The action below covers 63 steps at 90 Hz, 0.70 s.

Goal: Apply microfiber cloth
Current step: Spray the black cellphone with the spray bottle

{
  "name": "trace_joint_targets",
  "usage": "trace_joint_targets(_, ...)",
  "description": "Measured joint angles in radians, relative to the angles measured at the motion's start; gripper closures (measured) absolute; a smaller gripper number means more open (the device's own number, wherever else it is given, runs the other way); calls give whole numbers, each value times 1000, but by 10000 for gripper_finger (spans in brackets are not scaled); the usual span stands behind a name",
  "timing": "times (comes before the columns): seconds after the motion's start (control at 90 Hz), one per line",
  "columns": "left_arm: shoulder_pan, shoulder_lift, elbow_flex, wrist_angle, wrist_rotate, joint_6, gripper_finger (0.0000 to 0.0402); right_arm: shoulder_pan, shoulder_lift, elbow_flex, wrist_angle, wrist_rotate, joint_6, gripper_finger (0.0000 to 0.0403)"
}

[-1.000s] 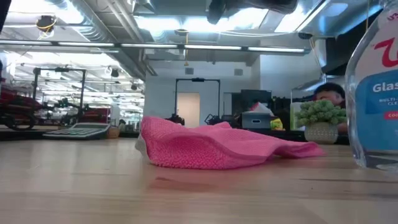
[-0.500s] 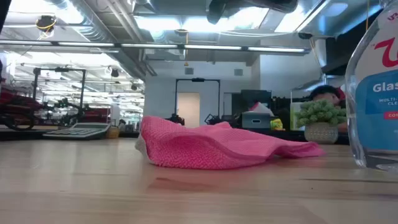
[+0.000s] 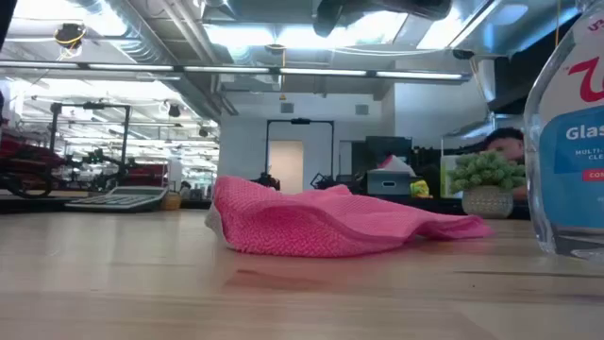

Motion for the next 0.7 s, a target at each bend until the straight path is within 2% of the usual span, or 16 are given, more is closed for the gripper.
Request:
trace_joint_targets(0.1,0,0,0,7,0,-6,380,104,48,0,-42,265,47,6)
trace_joint_targets(0.178,3,0,0,9,0,-20,380,119,82,0,-86,349,96,6)
trace_joint_targets(0.367,9,0,0,10,10,-44,380,61,126,0,-105,354,137,6)
trace_joint_targets(0.544,14,0,0,11,12,-53,380,29,130,0,-59,250,137,6)
trace_joint_targets(0.7,20,0,0,13,12,-48,380,2,142,0,12,245,40,6)
